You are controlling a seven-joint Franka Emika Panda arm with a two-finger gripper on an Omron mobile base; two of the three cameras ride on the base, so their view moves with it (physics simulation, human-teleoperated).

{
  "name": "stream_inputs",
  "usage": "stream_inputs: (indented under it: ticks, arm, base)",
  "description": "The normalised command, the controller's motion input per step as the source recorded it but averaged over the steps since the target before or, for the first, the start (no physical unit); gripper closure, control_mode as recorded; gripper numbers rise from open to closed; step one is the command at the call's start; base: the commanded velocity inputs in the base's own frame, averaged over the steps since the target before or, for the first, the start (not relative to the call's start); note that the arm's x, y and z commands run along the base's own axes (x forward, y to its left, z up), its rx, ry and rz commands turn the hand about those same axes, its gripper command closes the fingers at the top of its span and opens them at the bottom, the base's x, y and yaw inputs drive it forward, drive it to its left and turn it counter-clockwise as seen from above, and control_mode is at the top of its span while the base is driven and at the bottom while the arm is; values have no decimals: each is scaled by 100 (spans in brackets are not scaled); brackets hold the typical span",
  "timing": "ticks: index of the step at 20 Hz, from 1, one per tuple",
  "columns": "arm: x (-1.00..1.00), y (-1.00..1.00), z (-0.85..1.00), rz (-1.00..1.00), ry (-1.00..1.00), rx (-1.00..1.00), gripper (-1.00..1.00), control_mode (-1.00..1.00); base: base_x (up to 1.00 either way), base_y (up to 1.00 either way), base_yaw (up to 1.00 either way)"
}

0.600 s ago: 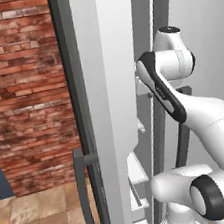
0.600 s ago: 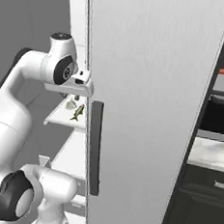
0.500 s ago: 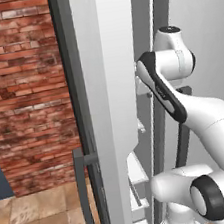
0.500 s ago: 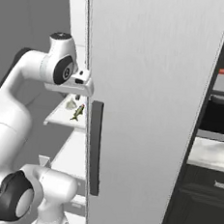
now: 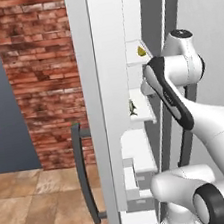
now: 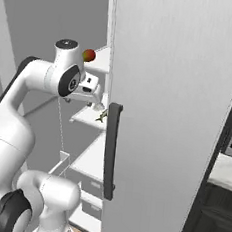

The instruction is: Take the fish and garlic from the second highest rack and move them to the highest rack where the mango and lemon wedge are located, to maximize freezer space. Close the freezer door after rearranging.

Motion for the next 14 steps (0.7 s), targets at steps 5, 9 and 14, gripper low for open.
stream_inputs:
  ticks: [5, 9, 14]
  arm:
    - [0, 0, 0, 0, 0, 0, -100, 100]
    - [0, 0, 0, 0, 0, 0, -100, 100]
    - [0, 0, 0, 0, 0, 0, -100, 100]
  base:
    - [6, 3, 54]
    - [10, 25, 10]
    - [9, 42, 0]
